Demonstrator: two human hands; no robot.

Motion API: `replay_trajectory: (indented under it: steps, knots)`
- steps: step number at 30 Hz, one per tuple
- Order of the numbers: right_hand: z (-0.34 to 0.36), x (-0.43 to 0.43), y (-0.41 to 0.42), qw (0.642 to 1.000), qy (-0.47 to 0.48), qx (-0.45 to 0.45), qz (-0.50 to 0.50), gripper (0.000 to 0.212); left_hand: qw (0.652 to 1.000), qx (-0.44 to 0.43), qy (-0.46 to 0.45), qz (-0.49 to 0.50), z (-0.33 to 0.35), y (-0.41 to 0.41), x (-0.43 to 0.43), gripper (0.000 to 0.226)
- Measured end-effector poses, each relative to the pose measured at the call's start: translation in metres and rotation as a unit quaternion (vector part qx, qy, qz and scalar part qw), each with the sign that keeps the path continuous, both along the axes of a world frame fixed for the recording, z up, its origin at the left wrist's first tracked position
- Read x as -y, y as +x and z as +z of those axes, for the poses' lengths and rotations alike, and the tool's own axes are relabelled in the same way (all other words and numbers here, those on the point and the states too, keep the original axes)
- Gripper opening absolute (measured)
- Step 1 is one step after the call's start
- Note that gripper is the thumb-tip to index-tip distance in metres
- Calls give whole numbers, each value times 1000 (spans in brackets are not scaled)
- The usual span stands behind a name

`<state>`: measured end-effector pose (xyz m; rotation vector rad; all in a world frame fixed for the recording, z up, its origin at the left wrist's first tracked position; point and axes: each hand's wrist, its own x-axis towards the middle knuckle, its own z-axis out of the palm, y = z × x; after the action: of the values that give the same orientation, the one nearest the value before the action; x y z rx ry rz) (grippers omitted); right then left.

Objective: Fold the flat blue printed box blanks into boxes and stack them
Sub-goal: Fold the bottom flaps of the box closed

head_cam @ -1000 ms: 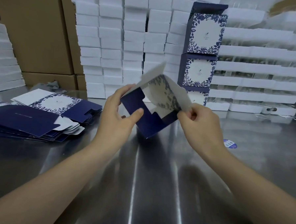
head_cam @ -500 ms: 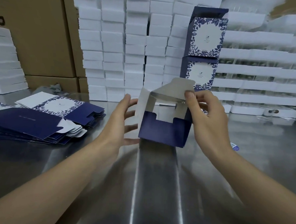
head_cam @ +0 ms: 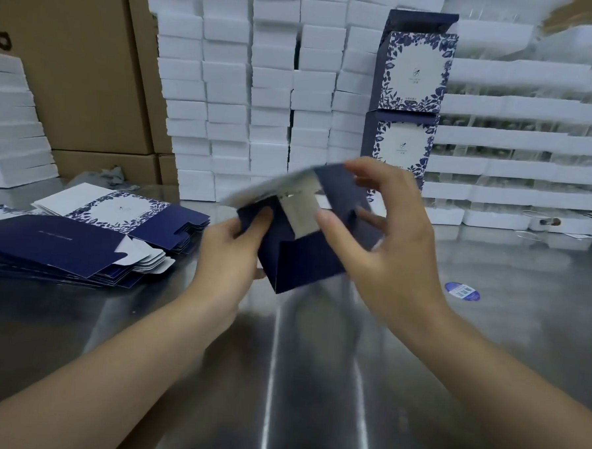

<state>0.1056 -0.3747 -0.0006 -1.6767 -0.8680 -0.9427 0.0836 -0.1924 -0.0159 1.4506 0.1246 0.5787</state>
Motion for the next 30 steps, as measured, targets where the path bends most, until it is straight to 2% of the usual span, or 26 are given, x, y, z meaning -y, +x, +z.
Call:
replay_trajectory:
  steps: [2,4,6,7,9,11,13,14,15,18,20,30]
  knots:
    - [0,-5,-8,997,-29,72,-15,40,995,-26,-101,-4,2,1,-3,18]
    - [0,-13,-19,989,-44,137,-35,22,982,-34,-187,-16,4,1,-5,20]
    - [-4,-20,-30,981,-89,173,-8,7,966,-36,-253,-30,5,2,-6,23]
    - [-8,-24,-35,978,-124,167,13,12,959,-40,-277,-38,5,3,-6,27]
    - [-17,-31,-42,977,-196,86,8,27,945,-49,-319,-57,7,4,-5,35]
    - [-26,-38,-44,969,-228,-94,-17,42,937,-35,-340,-68,6,6,-3,30]
    - [-30,-43,-38,929,-140,-336,67,45,941,-19,-328,-84,5,6,0,20]
    - [-30,-44,-34,896,-75,-424,112,43,943,-12,-320,-87,4,6,1,19]
    - [-29,-43,-30,871,-18,-472,138,41,945,-6,-314,-88,3,5,2,20]
    - [-26,-38,-20,854,101,-486,155,37,953,6,-292,-83,0,6,2,27]
    - [-24,-36,-18,852,142,-482,149,33,958,11,-273,-86,-1,6,3,22]
    - [-21,-35,-21,843,196,-469,175,38,977,7,-202,-73,0,5,4,19]
